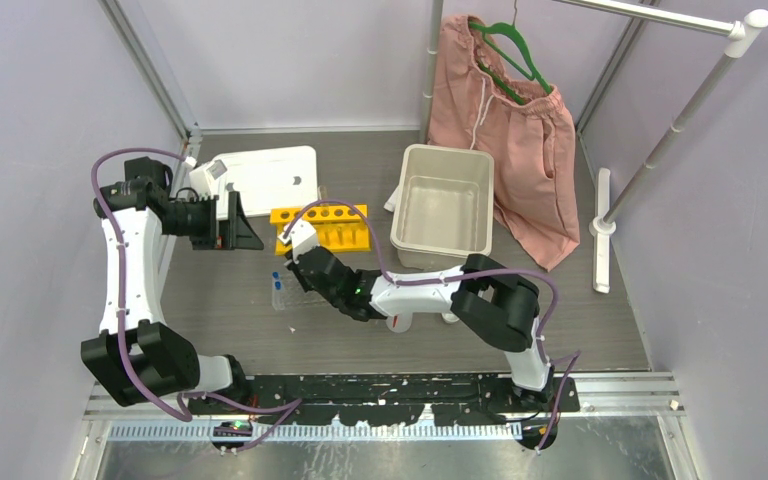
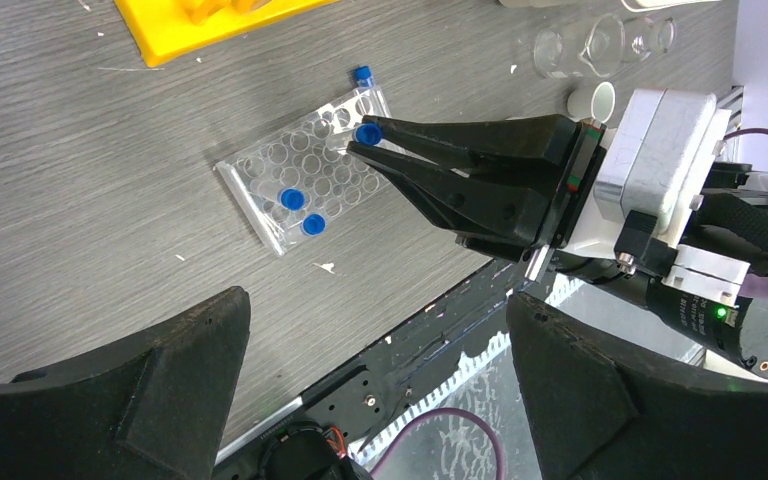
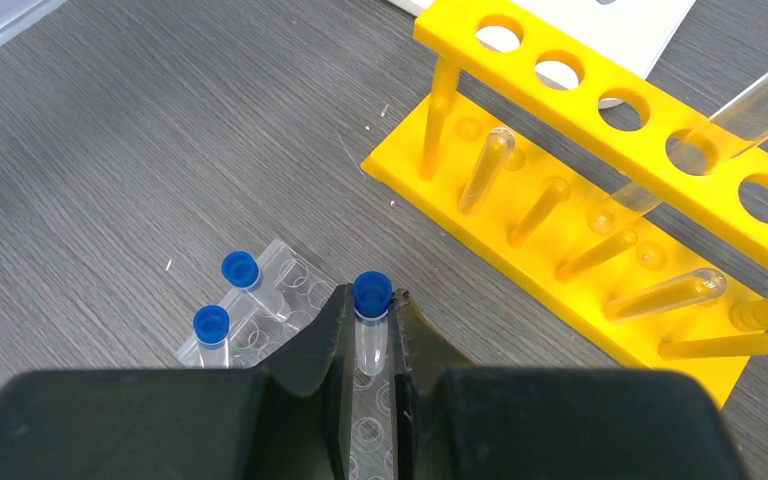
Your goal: Organize the chemistry lab equipment
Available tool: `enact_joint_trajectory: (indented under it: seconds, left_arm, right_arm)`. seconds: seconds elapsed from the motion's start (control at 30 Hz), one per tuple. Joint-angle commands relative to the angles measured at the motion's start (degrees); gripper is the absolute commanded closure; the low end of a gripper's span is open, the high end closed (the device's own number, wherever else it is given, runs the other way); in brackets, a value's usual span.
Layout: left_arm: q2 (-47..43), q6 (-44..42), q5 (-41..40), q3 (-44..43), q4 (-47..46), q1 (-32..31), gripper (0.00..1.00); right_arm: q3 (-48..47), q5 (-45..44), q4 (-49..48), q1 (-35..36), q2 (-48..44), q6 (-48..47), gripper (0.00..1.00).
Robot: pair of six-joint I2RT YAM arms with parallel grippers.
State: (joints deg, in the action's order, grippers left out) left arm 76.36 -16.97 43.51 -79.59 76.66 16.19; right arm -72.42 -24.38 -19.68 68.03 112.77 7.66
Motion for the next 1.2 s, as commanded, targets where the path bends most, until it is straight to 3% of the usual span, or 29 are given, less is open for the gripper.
enact_joint_trajectory:
  seconds: [0.0, 0.9, 0.97, 1.17]
  left_arm:
    - [-0.86, -0.83, 0.45, -0.93, -0.66, 0.25, 0.01]
    - [-1.3, -0.93, 0.04, 0.22, -1.33, 0.27, 0.0]
    - [-1.26, -0.95, 0.06, 0.1, -1.32, 0.33, 0.0]
    - [-1.22, -1.16, -0.44, 0.03, -1.42, 0.26, 0.0]
  right_arm:
    - [0.52, -1.24, -3.7, 0.13, -1.08, 0.66, 0.99]
    - [6.38, 0.89, -10.2, 0.73, -2.91, 1.93, 0.99]
    - [6.86, 0.92, -11.02, 0.74, -2.38, 1.99, 0.94]
    - [9.37, 1.42, -12.71, 0.7, -2.74, 3.24, 0.63]
